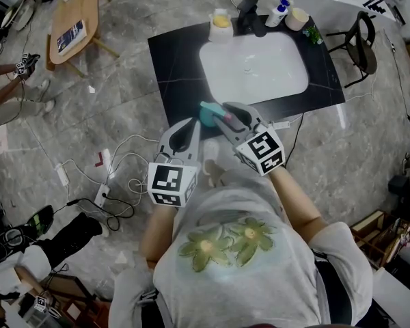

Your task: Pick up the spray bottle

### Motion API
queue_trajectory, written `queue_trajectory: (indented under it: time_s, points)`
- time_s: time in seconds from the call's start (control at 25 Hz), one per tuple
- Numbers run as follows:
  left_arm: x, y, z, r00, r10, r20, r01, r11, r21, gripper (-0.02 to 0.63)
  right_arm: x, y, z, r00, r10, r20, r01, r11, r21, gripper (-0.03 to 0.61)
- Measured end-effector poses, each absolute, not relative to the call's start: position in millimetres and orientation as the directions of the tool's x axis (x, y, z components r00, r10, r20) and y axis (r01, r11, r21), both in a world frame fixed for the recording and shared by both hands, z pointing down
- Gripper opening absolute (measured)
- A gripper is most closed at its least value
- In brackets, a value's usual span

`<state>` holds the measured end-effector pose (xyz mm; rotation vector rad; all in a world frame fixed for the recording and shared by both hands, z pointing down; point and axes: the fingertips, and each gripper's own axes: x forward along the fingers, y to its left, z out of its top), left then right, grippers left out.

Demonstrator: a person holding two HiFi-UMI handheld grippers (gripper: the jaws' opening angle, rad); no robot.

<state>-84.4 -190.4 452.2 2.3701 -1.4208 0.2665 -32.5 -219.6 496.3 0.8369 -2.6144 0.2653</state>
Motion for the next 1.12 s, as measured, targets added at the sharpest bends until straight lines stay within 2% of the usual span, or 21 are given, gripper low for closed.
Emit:
queue_trajectory:
  time_s: [1.12]
  points:
    - [-75.8, -201.7, 457.2, 0.492, -0.795, 0.355, -0.870, -0.437, 0.228, 0.008, -42.9, -218.4, 522.0, -0.770, -0.443, 0.458, -0.535, 0.840, -0.087, 0.121]
